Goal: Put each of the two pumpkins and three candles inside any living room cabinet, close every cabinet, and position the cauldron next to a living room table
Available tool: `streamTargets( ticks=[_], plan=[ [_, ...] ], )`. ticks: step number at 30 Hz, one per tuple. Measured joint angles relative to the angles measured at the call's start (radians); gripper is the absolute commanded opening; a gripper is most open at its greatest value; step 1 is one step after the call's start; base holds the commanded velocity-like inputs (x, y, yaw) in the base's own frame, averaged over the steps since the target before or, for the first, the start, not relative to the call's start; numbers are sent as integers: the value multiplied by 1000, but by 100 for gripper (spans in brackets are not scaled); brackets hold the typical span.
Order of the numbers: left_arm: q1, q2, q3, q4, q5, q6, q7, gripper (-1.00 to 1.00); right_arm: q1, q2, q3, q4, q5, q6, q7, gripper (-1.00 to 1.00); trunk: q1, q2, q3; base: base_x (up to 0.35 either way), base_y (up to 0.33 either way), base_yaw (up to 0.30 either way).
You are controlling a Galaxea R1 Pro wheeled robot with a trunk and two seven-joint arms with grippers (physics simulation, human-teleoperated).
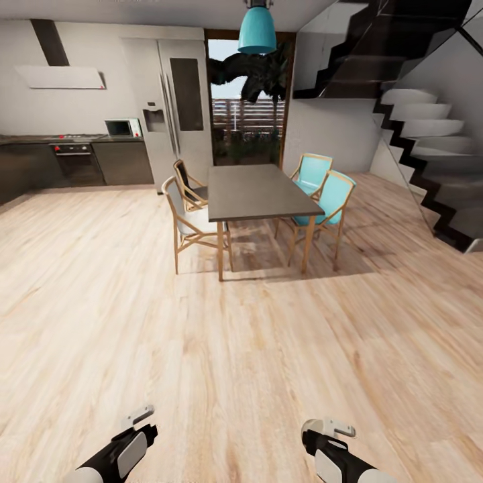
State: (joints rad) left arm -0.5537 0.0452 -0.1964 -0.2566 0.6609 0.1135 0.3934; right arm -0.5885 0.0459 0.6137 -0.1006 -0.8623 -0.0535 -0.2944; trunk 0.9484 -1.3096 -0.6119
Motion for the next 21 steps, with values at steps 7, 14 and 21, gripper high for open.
streamTargets(
  ticks=[7,14,21],
  plan=[
    [0,-5,1,0,0,-1,0,100,0,0,0,1,-1,-1,0,-100,0,0,0,0,0,291],
    [0,-12,1,0,-1,-2,2,100,0,-1,0,0,0,-2,0,-100,0,0,0,0,0,291],
    [0,-15,0,0,0,-2,3,100,0,0,1,0,0,-1,0,-100,0,0,0,0,0,291]
  ],
)
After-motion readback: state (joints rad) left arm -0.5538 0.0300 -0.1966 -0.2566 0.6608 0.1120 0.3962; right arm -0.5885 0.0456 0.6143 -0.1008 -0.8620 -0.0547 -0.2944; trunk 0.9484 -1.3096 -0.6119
